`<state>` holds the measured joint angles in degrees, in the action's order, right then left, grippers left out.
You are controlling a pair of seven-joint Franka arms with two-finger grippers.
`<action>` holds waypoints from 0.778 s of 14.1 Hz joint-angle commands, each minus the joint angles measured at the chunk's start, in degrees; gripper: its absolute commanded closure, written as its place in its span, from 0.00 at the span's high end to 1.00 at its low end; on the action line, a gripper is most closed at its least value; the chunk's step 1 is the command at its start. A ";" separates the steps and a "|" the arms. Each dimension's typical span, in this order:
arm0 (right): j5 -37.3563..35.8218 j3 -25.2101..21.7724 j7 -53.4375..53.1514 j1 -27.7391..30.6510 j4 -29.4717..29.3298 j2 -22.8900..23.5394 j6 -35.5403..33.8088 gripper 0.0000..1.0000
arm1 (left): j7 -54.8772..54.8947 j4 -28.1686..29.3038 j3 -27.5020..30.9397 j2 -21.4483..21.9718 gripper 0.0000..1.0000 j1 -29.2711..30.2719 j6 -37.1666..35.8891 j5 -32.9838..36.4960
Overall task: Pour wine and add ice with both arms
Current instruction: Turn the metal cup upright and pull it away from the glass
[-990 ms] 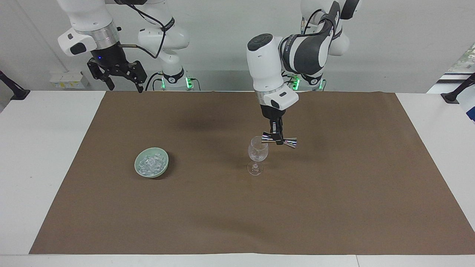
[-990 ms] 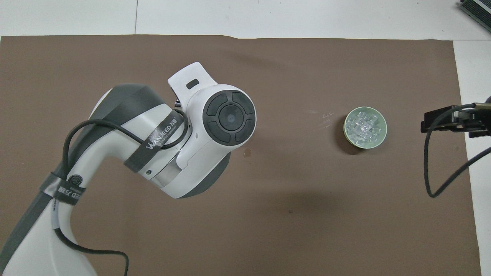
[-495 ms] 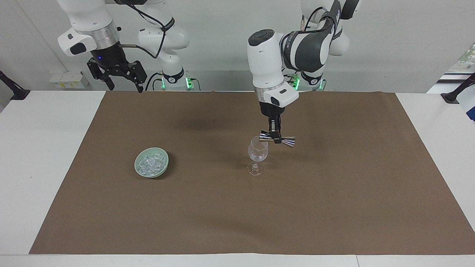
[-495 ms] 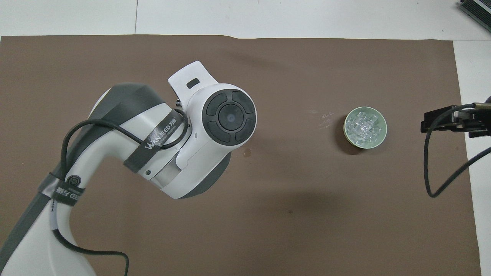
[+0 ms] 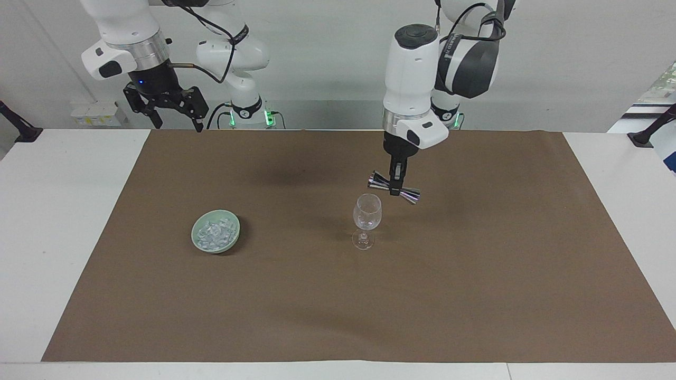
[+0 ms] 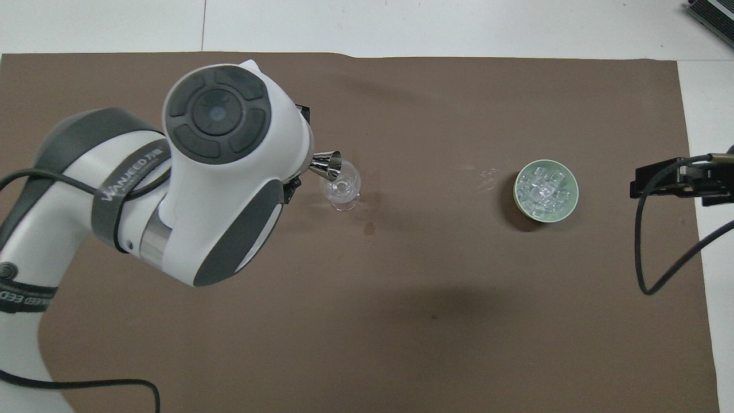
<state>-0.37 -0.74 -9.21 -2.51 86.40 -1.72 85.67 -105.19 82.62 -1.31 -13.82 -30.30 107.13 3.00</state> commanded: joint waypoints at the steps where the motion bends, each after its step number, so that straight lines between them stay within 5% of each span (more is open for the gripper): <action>1: 0.20 0.04 1.65 0.58 0.09 -0.13 0.02 1.00 | 5.77 0.87 2.44 2.65 0.00 0.59 -2.71 -6.24; 11: 0.46 0.13 1.83 0.58 0.09 0.40 1.95 1.00 | 29.23 4.12 9.64 5.56 0.00 6.39 -13.87 -25.66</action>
<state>-0.35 -0.74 -9.21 -2.51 86.40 -1.70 86.43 -80.23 84.21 6.02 -10.29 -24.18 95.46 -19.27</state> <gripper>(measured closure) 0.000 0.775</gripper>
